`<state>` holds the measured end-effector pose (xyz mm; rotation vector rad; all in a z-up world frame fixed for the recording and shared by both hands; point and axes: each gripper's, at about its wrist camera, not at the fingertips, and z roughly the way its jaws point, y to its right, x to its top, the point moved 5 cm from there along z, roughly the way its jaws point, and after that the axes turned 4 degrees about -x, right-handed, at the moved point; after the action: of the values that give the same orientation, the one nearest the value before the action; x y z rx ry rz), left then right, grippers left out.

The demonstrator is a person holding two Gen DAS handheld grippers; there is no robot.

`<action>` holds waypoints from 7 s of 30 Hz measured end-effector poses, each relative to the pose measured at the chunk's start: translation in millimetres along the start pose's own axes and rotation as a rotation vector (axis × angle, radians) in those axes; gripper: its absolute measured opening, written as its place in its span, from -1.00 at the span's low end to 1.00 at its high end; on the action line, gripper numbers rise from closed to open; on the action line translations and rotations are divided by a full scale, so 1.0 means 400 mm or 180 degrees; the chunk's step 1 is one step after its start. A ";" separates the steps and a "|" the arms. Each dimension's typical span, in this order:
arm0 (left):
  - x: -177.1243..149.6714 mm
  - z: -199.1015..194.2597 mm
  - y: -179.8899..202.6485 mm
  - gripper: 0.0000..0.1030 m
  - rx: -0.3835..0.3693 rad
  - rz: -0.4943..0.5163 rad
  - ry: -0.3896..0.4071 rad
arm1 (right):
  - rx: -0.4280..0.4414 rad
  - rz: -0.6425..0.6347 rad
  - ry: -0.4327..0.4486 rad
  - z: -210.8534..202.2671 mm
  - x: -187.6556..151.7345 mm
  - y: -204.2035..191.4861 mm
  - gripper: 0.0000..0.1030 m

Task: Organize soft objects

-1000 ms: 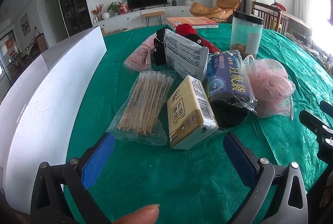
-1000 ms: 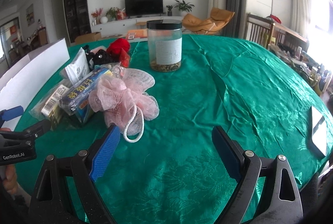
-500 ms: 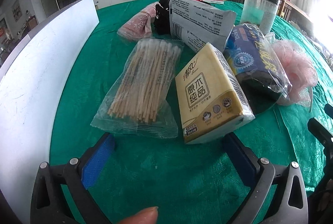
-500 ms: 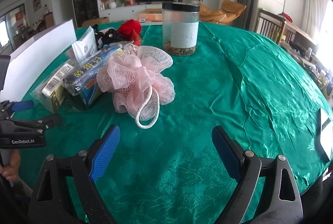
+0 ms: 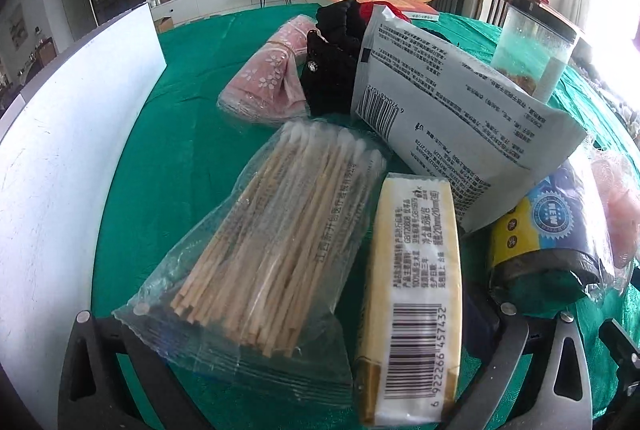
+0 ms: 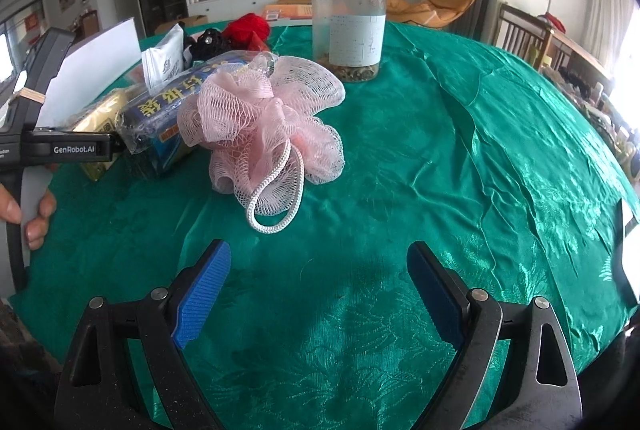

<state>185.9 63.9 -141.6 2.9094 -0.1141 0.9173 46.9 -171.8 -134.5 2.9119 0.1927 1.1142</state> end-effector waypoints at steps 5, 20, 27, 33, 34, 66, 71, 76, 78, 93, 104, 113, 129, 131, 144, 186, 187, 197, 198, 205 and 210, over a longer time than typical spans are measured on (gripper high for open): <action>-0.004 -0.002 0.005 1.00 -0.0005 -0.0002 0.0003 | 0.0016 0.0016 -0.0065 0.011 -0.007 -0.001 0.78; -0.006 -0.004 0.005 1.00 -0.0006 -0.0003 0.0007 | 0.0031 0.0054 -0.0019 0.014 -0.010 0.000 0.79; 0.000 -0.002 0.007 1.00 -0.0008 -0.0003 0.0007 | 0.0206 -0.0367 -0.0179 0.039 0.047 -0.081 0.78; -0.005 -0.003 0.005 1.00 -0.0008 -0.0004 0.0008 | -0.0019 0.0392 -0.0190 0.129 0.183 0.065 0.77; -0.005 -0.003 0.005 1.00 -0.0009 -0.0003 0.0008 | -0.0087 0.0690 -0.0158 0.123 0.190 0.118 0.77; 0.004 -0.070 0.127 -0.37 -0.0058 0.0633 -0.0213 | 0.0054 0.1151 0.0170 -0.003 0.043 0.206 0.78; 0.011 -0.096 0.120 -0.54 -0.0332 0.0325 -0.0108 | 0.0225 0.1318 0.0202 -0.038 0.074 0.230 0.78; 0.023 -0.159 0.079 -0.54 -0.0536 0.0118 0.0033 | 0.0906 0.1030 -0.0226 0.015 0.164 0.144 0.78; 0.039 -0.183 0.064 -0.54 -0.0600 0.0046 0.0086 | 0.0799 0.0906 -0.0373 0.070 0.187 0.116 0.78; 0.083 -0.475 -0.255 -0.54 -0.0549 -0.0608 0.0622 | 0.0749 0.0680 -0.0066 -0.102 0.398 0.070 -0.29; -0.113 -0.620 -0.640 -0.46 0.0805 -0.1074 0.0590 | 0.2813 -0.0162 -0.0209 -0.299 0.499 -0.649 0.36; -0.114 -0.573 -0.541 1.00 0.0520 -0.1030 0.0875 | 0.2140 -0.0541 -0.0036 -0.236 0.417 -0.602 0.71; -0.156 -0.126 0.131 1.00 -0.0614 0.0315 0.0004 | -0.0408 0.0517 -0.0127 0.080 0.083 0.148 0.70; -0.159 -0.058 0.139 1.00 -0.0517 0.0338 -0.0094 | -0.0469 0.0487 -0.0124 0.090 0.085 0.156 0.70; -0.082 0.006 0.073 1.00 -0.0180 0.0233 0.0013 | -0.0398 0.0525 -0.0186 0.109 0.065 0.142 0.74; -0.083 0.007 0.075 1.00 -0.0172 0.0222 0.0026 | -0.0399 0.0529 -0.0173 0.111 0.063 0.140 0.74; -0.083 0.007 0.075 1.00 -0.0172 0.0222 0.0026 | -0.0399 0.0529 -0.0173 0.111 0.063 0.140 0.74; -0.083 0.008 0.076 1.00 -0.0172 0.0222 0.0026 | -0.0399 0.0531 -0.0173 0.110 0.062 0.138 0.74; -0.083 0.009 0.076 1.00 -0.0172 0.0222 0.0026 | -0.0399 0.0531 -0.0173 0.110 0.063 0.139 0.74; -0.083 0.008 0.075 1.00 -0.0172 0.0222 0.0027 | -0.0398 0.0531 -0.0172 0.110 0.062 0.139 0.74; -0.082 0.010 0.077 1.00 -0.0172 0.0222 0.0028 | -0.0398 0.0531 -0.0172 0.111 0.062 0.139 0.74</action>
<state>158.3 34.5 -161.9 2.8681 -0.2373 0.9220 100.9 -222.8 -147.6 2.8848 -0.1189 1.0243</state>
